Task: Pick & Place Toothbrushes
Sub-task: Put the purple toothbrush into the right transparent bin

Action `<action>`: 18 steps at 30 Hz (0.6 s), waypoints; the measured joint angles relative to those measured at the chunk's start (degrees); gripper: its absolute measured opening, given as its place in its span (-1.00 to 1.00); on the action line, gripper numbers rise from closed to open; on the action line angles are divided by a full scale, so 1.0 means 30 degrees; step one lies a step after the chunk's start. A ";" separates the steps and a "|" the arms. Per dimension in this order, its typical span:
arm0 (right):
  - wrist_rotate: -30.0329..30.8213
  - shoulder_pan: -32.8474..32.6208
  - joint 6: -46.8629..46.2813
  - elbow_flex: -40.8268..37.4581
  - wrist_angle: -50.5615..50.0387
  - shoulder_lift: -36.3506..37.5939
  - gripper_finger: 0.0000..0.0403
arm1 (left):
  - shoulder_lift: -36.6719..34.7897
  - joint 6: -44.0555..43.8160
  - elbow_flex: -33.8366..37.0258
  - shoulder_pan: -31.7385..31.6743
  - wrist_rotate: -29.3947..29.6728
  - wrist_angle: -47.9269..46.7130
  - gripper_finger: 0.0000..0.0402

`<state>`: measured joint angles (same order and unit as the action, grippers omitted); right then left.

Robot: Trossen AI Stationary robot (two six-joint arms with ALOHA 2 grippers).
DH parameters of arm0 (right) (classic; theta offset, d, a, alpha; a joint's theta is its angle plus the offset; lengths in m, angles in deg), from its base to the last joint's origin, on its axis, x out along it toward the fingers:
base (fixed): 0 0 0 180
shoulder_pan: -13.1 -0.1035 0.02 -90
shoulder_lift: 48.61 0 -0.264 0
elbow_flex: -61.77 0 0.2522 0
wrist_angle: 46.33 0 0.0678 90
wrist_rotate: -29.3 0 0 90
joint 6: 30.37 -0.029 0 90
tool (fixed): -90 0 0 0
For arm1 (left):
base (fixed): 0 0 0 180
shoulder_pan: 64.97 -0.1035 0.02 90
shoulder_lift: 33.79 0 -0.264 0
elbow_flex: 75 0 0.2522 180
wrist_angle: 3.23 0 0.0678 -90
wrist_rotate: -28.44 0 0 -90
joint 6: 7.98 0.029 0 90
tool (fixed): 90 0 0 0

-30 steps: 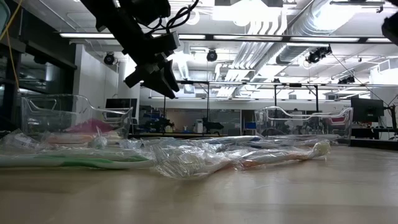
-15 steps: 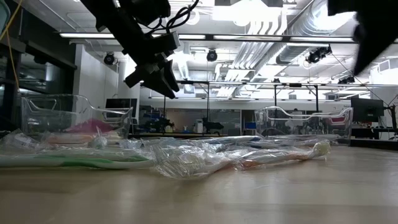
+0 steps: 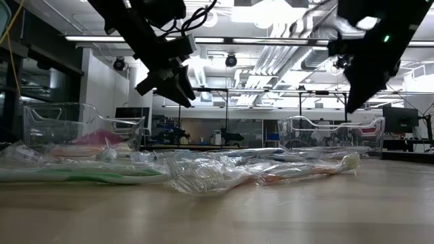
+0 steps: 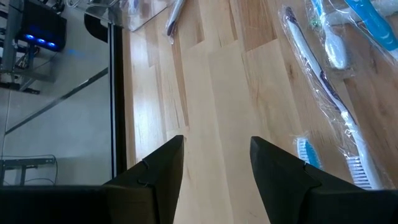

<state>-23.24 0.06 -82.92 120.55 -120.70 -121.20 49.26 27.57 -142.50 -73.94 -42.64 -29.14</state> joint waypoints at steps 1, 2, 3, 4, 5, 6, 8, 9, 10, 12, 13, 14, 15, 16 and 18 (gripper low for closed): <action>-0.0065 0.0579 0.0291 -0.0294 0.0366 0.0000 -0.14 | 0.0000 0.0000 0.0000 -0.0007 -0.0001 0.0003 -0.12; -0.0145 0.1146 0.0622 -0.0536 0.0714 0.0000 -0.13 | 0.0000 0.0012 0.0000 -0.0007 -0.0004 0.0003 -0.12; -0.0245 0.1704 0.0971 -0.0732 0.1083 0.0000 -0.11 | 0.0000 0.0015 0.0000 -0.0007 -0.0003 0.0003 -0.12; -0.0425 0.2236 0.1315 -0.0873 0.1472 0.0000 -0.09 | 0.0000 0.0025 0.0000 0.0001 0.0001 0.0003 -0.12; -0.0642 0.2725 0.1685 -0.0969 0.1947 0.0000 -0.07 | 0.0000 0.0053 0.0000 0.0001 0.0001 0.0003 -0.12; -0.0845 0.3190 0.2044 -0.1007 0.2376 0.0000 -0.04 | 0.0000 0.0058 0.0000 0.0000 0.0001 0.0004 -0.12; -0.1254 0.3995 0.2887 -0.1034 0.3255 0.0000 0.01 | 0.0000 0.0052 0.0000 -0.0007 -0.0003 0.0011 -0.12; -0.1474 0.4386 0.3397 -0.1036 0.3693 0.0000 0.04 | 0.0000 0.0058 0.0000 -0.0007 -0.0005 0.0011 -0.12; -0.1709 0.4772 0.3974 -0.1036 0.4176 0.0000 0.07 | 0.0000 0.0051 0.0000 -0.0002 0.0001 0.0011 -0.12; -0.2311 0.5513 0.5011 -0.1036 0.5034 0.0000 0.13 | 0.0000 0.0051 0.0000 -0.0005 -0.0005 0.0011 -0.12; -0.2621 0.5881 0.5416 -0.1036 0.5387 0.0000 0.14 | 0.0000 0.0051 0.0000 0.0001 0.0001 0.0011 -0.12; -0.2953 0.6251 0.5699 -0.1036 0.5671 0.0000 0.16 | 0.0000 0.0051 0.0000 -0.0004 0.0001 0.0013 -0.12; -0.3299 0.6643 0.5921 -0.1036 0.5896 0.0000 0.17 | 0.0000 0.0051 0.0000 -0.0005 -0.0005 0.0011 -0.12; -0.3667 0.6985 0.6061 -0.1073 0.6134 0.0000 0.17 | 0.0001 0.0051 0.0000 0.0001 -0.0005 0.0011 -0.12; -0.4153 0.7623 0.6295 -0.1385 0.6886 0.0000 0.17 | 0.0000 0.0051 0.0000 -0.0007 0.0001 0.0011 -0.12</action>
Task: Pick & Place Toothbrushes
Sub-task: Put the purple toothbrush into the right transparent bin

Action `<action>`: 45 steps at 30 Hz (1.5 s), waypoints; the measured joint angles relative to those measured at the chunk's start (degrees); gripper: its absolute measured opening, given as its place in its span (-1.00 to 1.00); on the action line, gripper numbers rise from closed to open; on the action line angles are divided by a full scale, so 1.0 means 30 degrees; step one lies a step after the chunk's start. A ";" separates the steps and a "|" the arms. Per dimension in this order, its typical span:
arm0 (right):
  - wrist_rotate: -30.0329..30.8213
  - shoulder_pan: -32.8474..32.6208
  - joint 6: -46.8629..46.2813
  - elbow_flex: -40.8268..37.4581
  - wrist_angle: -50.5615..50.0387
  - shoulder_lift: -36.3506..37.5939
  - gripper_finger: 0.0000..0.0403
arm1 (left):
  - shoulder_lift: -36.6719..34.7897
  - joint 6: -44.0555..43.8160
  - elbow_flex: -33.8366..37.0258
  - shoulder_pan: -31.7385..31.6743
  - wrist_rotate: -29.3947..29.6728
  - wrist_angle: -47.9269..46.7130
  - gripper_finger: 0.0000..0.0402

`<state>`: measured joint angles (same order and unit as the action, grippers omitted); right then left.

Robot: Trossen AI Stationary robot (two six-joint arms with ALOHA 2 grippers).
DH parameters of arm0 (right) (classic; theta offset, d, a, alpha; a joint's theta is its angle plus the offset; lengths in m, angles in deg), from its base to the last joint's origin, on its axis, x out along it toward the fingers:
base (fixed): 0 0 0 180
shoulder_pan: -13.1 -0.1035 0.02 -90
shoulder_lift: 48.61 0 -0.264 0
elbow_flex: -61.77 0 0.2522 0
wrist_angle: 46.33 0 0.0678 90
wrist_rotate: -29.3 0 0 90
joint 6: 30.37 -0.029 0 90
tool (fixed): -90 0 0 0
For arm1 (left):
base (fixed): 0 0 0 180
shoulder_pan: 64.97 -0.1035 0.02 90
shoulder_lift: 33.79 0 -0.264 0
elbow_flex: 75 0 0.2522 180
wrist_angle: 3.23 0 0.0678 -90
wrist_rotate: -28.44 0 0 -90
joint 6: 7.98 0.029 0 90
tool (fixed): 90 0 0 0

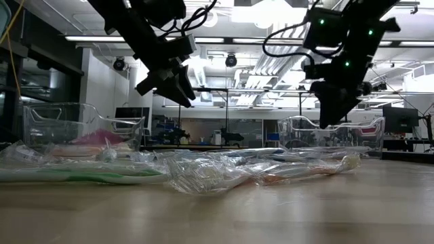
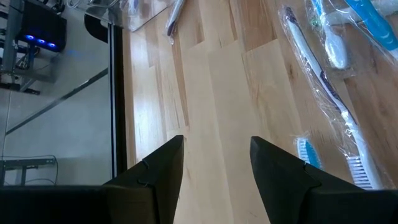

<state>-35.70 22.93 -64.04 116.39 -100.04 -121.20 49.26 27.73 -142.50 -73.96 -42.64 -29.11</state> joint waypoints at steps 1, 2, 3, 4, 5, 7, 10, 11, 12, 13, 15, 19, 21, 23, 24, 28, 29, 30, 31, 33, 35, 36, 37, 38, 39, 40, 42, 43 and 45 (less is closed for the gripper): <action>-0.0141 0.0266 0.0127 -0.0248 0.0395 0.0000 0.17 | 0.0007 0.0000 0.0000 0.0000 0.0000 0.0000 -0.12; -0.0255 0.0528 0.0161 -0.0570 0.0826 0.0000 0.16 | 0.0003 -0.0001 0.0000 0.0007 -0.0003 0.0007 -0.12; -0.0481 0.0806 0.0159 -0.0897 0.1196 0.0000 0.16 | 0.0002 0.0000 0.0000 0.0006 0.0000 0.0007 -0.12; -0.0725 0.1054 0.0109 -0.1252 0.1520 0.0000 0.16 | 0.0005 -0.0005 0.0000 0.0004 0.0000 0.0007 -0.12; -0.0943 0.1276 -0.0127 -0.1636 0.1840 0.0000 0.16 | 0.0004 -0.0007 0.0000 0.0005 0.0000 0.0007 -0.12; -0.1144 0.1652 -0.0781 -0.2426 0.2362 0.0000 0.15 | 0.0007 -0.0007 0.0000 0.0006 0.0000 0.0007 -0.12; -0.0803 0.1956 -0.1728 -0.3487 0.3079 0.0000 0.15 | 0.0007 -0.0015 0.0000 0.0007 0.0000 0.0007 -0.12; -0.0510 0.1986 -0.1804 -0.3825 0.3384 0.0000 0.15 | 0.0007 -0.0015 0.0000 0.0007 0.0000 0.0015 -0.12; -0.0242 0.1987 -0.1824 -0.4132 0.3656 0.0000 0.15 | 0.0007 -0.0015 0.0000 0.0001 0.0000 0.0021 -0.12; 0.0038 0.1987 -0.1819 -0.4402 0.4007 0.0000 0.15 | 0.0007 -0.0027 0.0000 0.0006 0.0000 0.0040 -0.12; 0.0334 0.1987 -0.1563 -0.4822 0.4764 0.0000 0.15 | 0.0007 -0.0058 0.0000 0.0004 0.0000 0.0073 -0.12; 0.0505 0.1987 -0.0483 -0.5333 0.6265 0.0000 0.15 | 0.0007 -0.0066 0.0000 0.0007 0.0000 0.0095 -0.12; 0.0488 0.1987 -0.0197 -0.5442 0.6809 0.0000 0.15 | 0.0007 -0.0066 0.0000 0.0005 0.0000 0.0095 -0.12; 0.0488 0.1980 -0.0184 -0.5465 0.6842 0.0000 0.15 | 0.0007 -0.0066 0.0000 0.0003 0.0000 0.0087 -0.12; 0.0477 0.1980 -0.0194 -0.5472 0.6829 0.0000 0.15 | 0.0007 -0.0066 0.0000 0.0004 0.0000 0.0087 -0.12; -0.0028 0.1980 -0.0771 -0.5472 0.6833 0.0000 0.15 | 0.0007 -0.0066 0.0000 0.0000 0.0000 0.0080 -0.12; -0.0022 0.1980 -0.0885 -0.5472 0.6836 0.0000 0.15 | 0.0007 -0.0066 0.0000 0.0004 0.0000 0.0074 -0.12; -0.0022 0.1980 -0.0994 -0.5472 0.6826 0.0000 0.15 | 0.0007 -0.0066 0.0000 0.0005 0.0000 0.0073 -0.12; -0.0022 0.1980 -0.1087 -0.5472 0.6810 0.0000 0.15 | 0.0007 -0.0066 0.0000 0.0001 0.0000 0.0073 -0.12; -0.0026 0.1980 -0.1262 -0.5472 0.6734 0.0000 0.15 | 0.0007 -0.0066 0.0000 0.0000 0.0000 0.0058 -0.12; -0.0030 0.1980 -0.1349 -0.5472 0.6571 0.0000 0.13 | 0.0007 -0.0066 0.0000 0.0001 0.0000 0.0058 -0.12; -0.0030 0.1980 -0.1350 -0.5472 0.6507 0.0000 0.11 | 0.0007 -0.0066 0.0000 0.0007 0.0000 0.0058 -0.12; -0.0030 0.1980 -0.1350 -0.5472 0.6457 0.0000 0.09 | 0.0007 -0.0066 0.0000 0.0004 0.0000 0.0058 -0.12; -0.0036 0.1980 -0.1350 -0.5472 0.6405 0.0000 0.05 | 0.0007 -0.0066 0.0000 0.0002 0.0000 0.0058 -0.12; -0.0037 0.1980 -0.1352 -0.5472 0.6379 0.0000 0.01 | 0.0007 -0.0066 0.0000 0.0001 0.0000 0.0058 -0.12; -0.0037 0.1980 -0.1357 -0.5472 0.6381 0.0000 -0.04 | 0.0007 -0.0066 0.0000 0.0004 0.0000 0.0058 -0.12; -0.0168 0.1980 -0.1410 -0.5472 0.6382 0.0000 -0.14 | 0.0007 -0.0066 0.0000 0.0002 0.0000 0.0054 -0.12; -0.0265 0.1980 -0.1418 -0.5472 0.6384 0.0000 -0.19 | 0.0007 -0.0066 0.0000 0.0003 0.0000 0.0054 -0.12; -0.0348 0.1980 -0.1420 -0.5472 0.6384 0.0000 -0.28 | 0.0007 -0.0066 0.0000 0.0007 0.0000 0.0051 -0.12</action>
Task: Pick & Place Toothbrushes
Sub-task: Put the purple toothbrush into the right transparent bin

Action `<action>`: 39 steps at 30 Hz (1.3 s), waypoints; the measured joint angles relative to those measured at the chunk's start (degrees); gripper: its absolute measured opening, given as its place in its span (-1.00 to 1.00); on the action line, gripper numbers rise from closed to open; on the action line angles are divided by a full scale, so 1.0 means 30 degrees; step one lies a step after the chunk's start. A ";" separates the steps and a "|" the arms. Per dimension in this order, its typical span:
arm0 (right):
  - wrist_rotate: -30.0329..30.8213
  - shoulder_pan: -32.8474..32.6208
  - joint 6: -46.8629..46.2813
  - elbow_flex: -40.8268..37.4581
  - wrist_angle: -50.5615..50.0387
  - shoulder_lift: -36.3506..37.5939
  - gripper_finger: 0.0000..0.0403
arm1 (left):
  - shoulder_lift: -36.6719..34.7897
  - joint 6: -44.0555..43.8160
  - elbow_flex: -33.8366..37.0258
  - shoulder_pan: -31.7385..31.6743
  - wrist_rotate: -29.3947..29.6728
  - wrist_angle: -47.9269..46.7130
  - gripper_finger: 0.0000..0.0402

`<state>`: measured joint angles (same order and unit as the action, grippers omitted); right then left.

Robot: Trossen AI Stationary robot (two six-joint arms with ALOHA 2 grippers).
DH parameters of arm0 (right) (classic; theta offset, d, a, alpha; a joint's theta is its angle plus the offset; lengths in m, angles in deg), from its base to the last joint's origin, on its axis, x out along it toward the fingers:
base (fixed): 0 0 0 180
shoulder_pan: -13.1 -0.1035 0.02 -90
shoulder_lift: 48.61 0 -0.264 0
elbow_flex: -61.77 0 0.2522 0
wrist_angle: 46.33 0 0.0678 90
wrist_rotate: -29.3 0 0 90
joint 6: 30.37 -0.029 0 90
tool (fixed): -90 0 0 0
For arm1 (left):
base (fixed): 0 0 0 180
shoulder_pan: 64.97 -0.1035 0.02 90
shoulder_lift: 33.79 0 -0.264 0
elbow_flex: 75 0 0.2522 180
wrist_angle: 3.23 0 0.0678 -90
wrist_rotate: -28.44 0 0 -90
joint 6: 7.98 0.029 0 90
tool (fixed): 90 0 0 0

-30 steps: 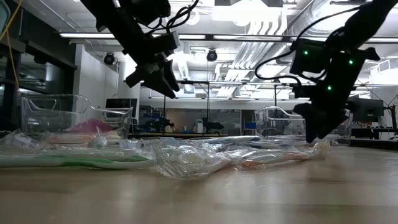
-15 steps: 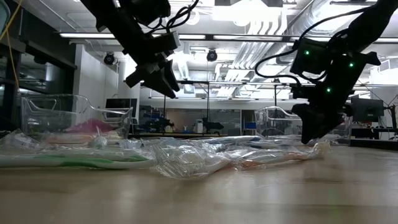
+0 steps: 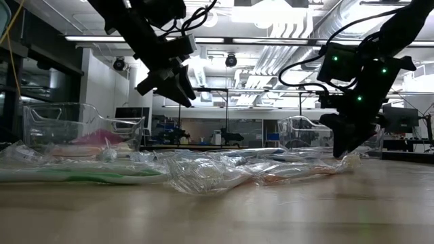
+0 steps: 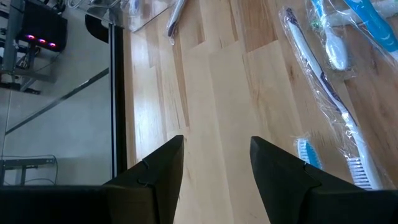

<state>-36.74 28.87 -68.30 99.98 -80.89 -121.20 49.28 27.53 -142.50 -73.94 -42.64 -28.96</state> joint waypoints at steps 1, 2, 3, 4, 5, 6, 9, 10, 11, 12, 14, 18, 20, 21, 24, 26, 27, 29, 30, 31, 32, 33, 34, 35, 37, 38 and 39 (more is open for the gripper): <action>-0.0013 0.0000 0.0002 0.0000 -0.0007 0.0000 -0.33 | 0.0000 0.0000 0.0000 -0.0007 -0.0002 0.0000 -0.12; -0.0040 0.0000 0.0005 0.0000 -0.0007 0.0000 -0.38 | 0.0000 0.0000 0.0000 -0.0007 0.0000 0.0000 -0.12; -0.0046 0.0000 0.0005 0.0000 -0.0007 0.0000 -0.42 | 0.0000 0.0000 0.0000 -0.0007 0.0000 0.0000 -0.12; -0.0046 0.0000 0.0012 0.0000 -0.0007 0.0000 -0.47 | 0.0000 0.0000 0.0000 0.0000 0.0000 0.0000 -0.12; -0.0054 0.0000 0.0012 0.0000 -0.0007 0.0000 -0.51 | 0.0000 0.0000 0.0000 -0.0007 0.0000 0.0000 -0.12; -0.0046 0.0000 0.0017 0.0000 -0.0007 0.0000 -0.55 | 0.0000 0.0000 0.0000 -0.0007 0.0000 0.0000 -0.12; -0.0054 0.0000 0.0027 0.0000 -0.0007 0.0000 -0.68 | 0.0000 0.0000 0.0000 -0.0003 0.0000 0.0000 -0.12; -0.0046 0.0000 0.0028 0.0000 -0.0007 0.0000 -0.72 | 0.0000 0.0000 0.0000 0.0000 0.0000 0.0000 -0.12; -0.0053 0.0000 0.0027 0.0000 -0.0007 0.0000 -0.76 | 0.0000 0.0000 0.0000 -0.0007 0.0000 0.0000 -0.12; -0.0053 0.0000 0.0041 0.0000 -0.0007 0.0000 -0.80 | 0.0000 0.0000 0.0000 -0.0007 0.0000 0.0000 -0.12; -0.0059 0.0000 0.0070 0.0000 0.0000 0.0000 -0.89 | 0.0000 0.0000 0.0000 -0.0007 0.0000 0.0000 -0.12; -0.0282 0.0000 0.0154 0.0000 0.0012 0.0000 -0.97 | 0.0000 0.0000 0.0000 -0.0002 0.0000 -0.0006 -0.12; -0.0693 0.0000 0.0209 0.0007 0.0101 0.0022 -0.98 | 0.0000 0.0000 0.0000 0.0000 0.0000 -0.0002 -0.12; -0.0910 -0.0012 0.0215 0.0007 0.0228 0.0028 -0.98 | 0.0000 0.0000 0.0000 -0.0007 0.0000 -0.0004 -0.12; -0.1465 -0.0382 0.0391 0.0007 0.0657 0.0029 -0.98 | 0.0000 0.0000 0.0000 -0.0006 0.0000 -0.0005 -0.12; -0.2148 -0.0796 0.0737 0.0007 0.1302 0.0078 -0.98 | 0.0000 0.0000 0.0000 0.0000 -0.0006 -0.0001 -0.12; -0.2367 -0.1009 0.0881 0.0007 0.1624 0.0132 -0.98 | 0.0000 0.0000 0.0000 0.0000 0.0000 -0.0007 -0.12; -0.2754 -0.1439 0.1219 0.0007 0.2390 0.0282 -0.99 | 0.0000 0.0000 0.0000 0.0000 0.0000 0.0000 -0.12; -0.2907 -0.1641 0.1362 0.0007 0.2746 0.0414 -0.98 | 0.0000 0.0000 0.0000 0.0000 0.0000 -0.0007 -0.12; -0.3068 -0.1822 0.1570 0.0007 0.3006 0.0579 -0.98 | 0.0000 0.0000 0.0000 -0.0003 0.0000 -0.0007 -0.12; -0.3169 -0.2019 0.1693 0.0007 0.3260 0.0769 -0.98 | 0.0000 0.0000 0.0000 -0.0005 -0.0003 -0.0007 -0.12; -0.3178 -0.2217 0.1788 0.0007 0.3559 0.0986 -0.98 | 0.0000 0.0000 0.0000 -0.0006 0.0000 -0.0007 -0.12; -0.3179 -0.2391 0.1952 0.0007 0.3825 0.1202 -0.98 | 0.0000 0.0000 0.0000 0.0000 0.0000 -0.0014 -0.12; -0.3188 -0.2579 0.2138 0.0007 0.4029 0.1447 -0.98 | 0.0003 0.0000 0.0000 -0.0007 0.0000 -0.0015 -0.12; -0.3218 -0.2868 0.2542 0.0007 0.4342 0.2046 -0.98 | 0.0007 0.0000 0.0000 -0.0002 0.0000 -0.0020 -0.12; -0.3301 -0.2992 0.2763 0.0007 0.4493 0.2419 -0.98 | 0.0007 0.0000 0.0000 -0.0004 -0.0001 -0.0022 -0.12; -0.3505 -0.3079 0.3032 0.0007 0.4640 0.2741 -0.98 | 0.0007 0.0000 0.0000 -0.0003 0.0000 -0.0022 -0.12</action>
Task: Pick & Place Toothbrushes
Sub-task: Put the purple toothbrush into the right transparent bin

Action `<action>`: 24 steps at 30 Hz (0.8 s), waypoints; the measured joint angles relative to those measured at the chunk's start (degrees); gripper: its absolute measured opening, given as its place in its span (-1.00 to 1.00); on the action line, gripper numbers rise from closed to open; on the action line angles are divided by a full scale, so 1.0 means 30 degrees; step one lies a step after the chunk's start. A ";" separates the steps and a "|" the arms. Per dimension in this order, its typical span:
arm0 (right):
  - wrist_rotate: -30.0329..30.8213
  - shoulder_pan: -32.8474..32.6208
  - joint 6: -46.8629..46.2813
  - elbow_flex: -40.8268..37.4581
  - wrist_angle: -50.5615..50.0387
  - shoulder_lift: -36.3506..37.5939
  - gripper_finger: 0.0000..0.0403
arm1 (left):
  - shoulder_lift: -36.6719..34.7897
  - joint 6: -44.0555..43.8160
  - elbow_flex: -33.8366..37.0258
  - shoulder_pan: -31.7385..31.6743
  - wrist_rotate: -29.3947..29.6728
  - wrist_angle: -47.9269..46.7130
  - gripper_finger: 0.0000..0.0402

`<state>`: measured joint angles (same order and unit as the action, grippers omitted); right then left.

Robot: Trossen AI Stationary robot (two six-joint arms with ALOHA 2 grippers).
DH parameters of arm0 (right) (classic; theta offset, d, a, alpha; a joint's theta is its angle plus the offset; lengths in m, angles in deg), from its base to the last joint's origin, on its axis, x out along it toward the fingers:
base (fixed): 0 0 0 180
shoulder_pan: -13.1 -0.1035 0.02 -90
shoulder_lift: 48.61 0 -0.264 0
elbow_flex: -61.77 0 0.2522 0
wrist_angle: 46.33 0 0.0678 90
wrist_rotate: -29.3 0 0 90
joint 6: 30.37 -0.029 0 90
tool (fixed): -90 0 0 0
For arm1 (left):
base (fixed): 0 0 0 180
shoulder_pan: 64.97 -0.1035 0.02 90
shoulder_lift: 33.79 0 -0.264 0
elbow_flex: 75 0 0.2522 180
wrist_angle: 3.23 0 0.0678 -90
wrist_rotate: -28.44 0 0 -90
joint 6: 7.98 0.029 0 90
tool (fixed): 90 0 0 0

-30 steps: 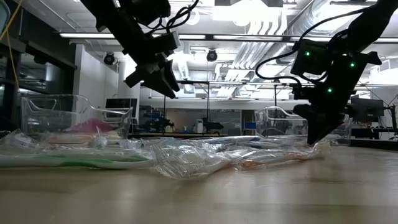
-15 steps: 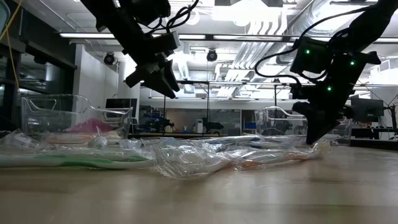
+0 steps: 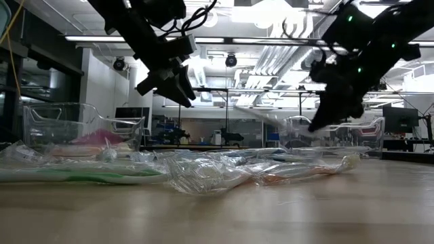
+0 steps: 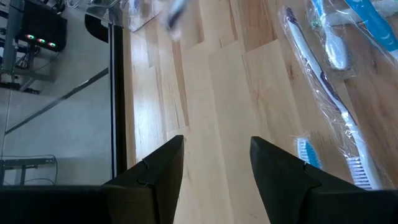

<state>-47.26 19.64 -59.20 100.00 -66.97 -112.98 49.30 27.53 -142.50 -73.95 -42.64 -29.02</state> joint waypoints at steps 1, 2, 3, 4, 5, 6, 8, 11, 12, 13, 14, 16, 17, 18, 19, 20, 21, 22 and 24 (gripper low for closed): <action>-0.0232 -0.0057 0.0253 0.0000 0.0129 0.0277 -0.98 | 0.0000 0.0000 0.0000 -0.0001 0.0000 0.0000 -0.12; -0.0594 -0.0087 0.0537 0.0000 0.0179 0.0624 -0.98 | 0.0003 0.0000 0.0000 -0.0002 -0.0007 0.0000 -0.12; -0.0966 -0.0090 0.0797 0.0000 0.0172 0.0960 -0.98 | 0.0007 0.0000 0.0000 -0.0004 -0.0001 0.0000 -0.12; -0.1382 -0.0090 0.1116 0.0000 0.0259 0.1274 -0.98 | 0.0007 0.0000 0.0000 -0.0004 0.0000 0.0000 -0.12; -0.1959 -0.0089 0.1496 0.0000 0.0425 0.1549 -0.98 | 0.0007 0.0000 0.0000 0.0003 0.0000 0.0000 -0.12; -0.2663 -0.0051 0.1955 0.0000 0.0526 0.1787 -0.98 | 0.0007 0.0000 0.0000 -0.0003 0.0000 0.0000 -0.12; -0.4264 0.0065 0.2869 0.0000 0.0590 0.2282 -0.98 | 0.0007 0.0000 0.0000 0.0000 -0.0003 0.0007 -0.12; -0.6763 0.0340 0.3837 0.0000 0.1247 0.2819 -0.98 | 0.0007 0.0000 0.0000 -0.0004 -0.0006 0.0007 -0.12; -0.7390 0.0438 0.4061 0.0000 0.1375 0.2935 -0.98 | 0.0007 0.0000 0.0000 0.0003 0.0000 0.0007 -0.12; -0.7878 0.0508 0.4219 0.0000 0.1576 0.3010 -0.98 | 0.0007 0.0000 0.0000 0.0003 0.0000 0.0007 -0.12; -0.8240 0.0597 0.4366 0.0000 0.1824 0.3070 -0.98 | 0.0007 0.0000 0.0000 0.0003 0.0000 0.0007 -0.12; -0.8842 0.0725 0.4678 0.0000 0.2118 0.3146 -0.98 | 0.0007 0.0000 0.0000 -0.0003 -0.0002 0.0007 -0.12; -0.9077 0.0799 0.4751 0.0000 0.2229 0.3146 -0.98 | 0.0007 0.0000 0.0000 0.0001 -0.0005 0.0007 -0.12; -0.9174 0.0860 0.4786 0.0000 0.2259 0.3146 -0.98 | 0.0007 0.0000 0.0000 0.0003 -0.0007 0.0007 -0.12; -0.9175 0.0929 0.4861 0.0000 0.2245 0.3146 -0.98 | 0.0007 0.0000 0.0000 0.0003 -0.0004 0.0007 -0.12; -0.9175 0.0994 0.4934 0.0000 0.2252 0.3146 -0.98 | 0.0007 0.0000 0.0000 -0.0004 -0.0005 0.0007 -0.12; -0.9165 0.1042 0.5018 0.0000 0.2256 0.3146 -0.98 | 0.0007 0.0000 0.0000 0.0000 -0.0002 0.0007 -0.12; -0.9118 0.1100 0.5084 0.0000 0.2252 0.3146 -0.98 | 0.0014 0.0000 0.0000 -0.0004 -0.0007 0.0007 -0.12; -0.8763 0.1213 0.5321 0.0000 0.2298 0.3146 -0.98 | 0.0014 0.0000 0.0000 -0.0004 -0.0007 0.0007 -0.12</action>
<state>-73.55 23.27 -43.24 100.00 -60.07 -103.54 49.35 27.53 -142.50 -73.96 -42.66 -29.00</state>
